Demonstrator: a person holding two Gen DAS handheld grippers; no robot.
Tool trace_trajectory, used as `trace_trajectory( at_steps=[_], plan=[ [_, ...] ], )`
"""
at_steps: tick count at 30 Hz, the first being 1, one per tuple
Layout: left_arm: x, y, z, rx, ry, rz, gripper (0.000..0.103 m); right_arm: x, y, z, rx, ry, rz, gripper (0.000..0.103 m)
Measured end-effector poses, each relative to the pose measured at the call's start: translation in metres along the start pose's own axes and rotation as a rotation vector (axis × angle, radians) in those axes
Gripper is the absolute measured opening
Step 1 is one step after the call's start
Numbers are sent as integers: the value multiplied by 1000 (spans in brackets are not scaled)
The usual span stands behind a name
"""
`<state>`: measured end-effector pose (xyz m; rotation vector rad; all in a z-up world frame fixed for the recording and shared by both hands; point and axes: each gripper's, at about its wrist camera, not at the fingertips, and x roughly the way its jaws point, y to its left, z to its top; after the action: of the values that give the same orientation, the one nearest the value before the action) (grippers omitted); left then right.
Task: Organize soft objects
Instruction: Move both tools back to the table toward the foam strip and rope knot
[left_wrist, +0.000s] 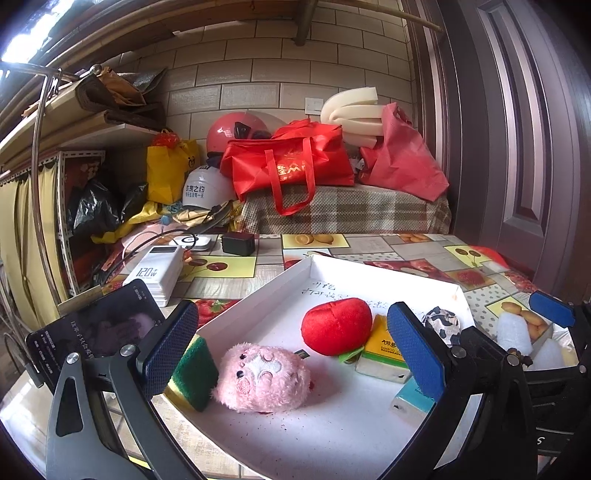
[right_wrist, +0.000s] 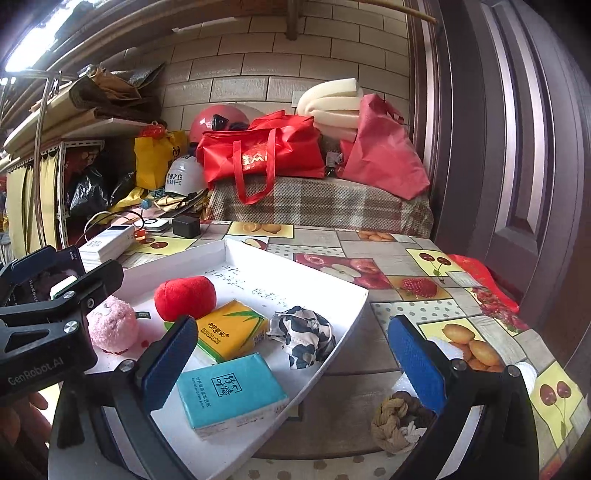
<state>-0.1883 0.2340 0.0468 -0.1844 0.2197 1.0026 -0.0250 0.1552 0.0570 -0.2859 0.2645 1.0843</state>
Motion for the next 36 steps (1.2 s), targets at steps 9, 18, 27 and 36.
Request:
trace_trajectory(
  at_steps=[9, 18, 27, 36],
  plan=[
    [-20, -5, -4, 2, -13, 6, 103, -33, -4, -12, 16, -47, 75, 103],
    [-37, -14, -9, 22, -12, -49, 103, -67, -37, -27, 107, -67, 95, 103],
    [-63, -71, -19, 149, 21, -264, 103, -107, -135, -50, 285, 21, 91, 103],
    [-59, -144, -27, 273, 174, -488, 103, -120, -203, -84, 296, 231, 92, 103]
  ],
)
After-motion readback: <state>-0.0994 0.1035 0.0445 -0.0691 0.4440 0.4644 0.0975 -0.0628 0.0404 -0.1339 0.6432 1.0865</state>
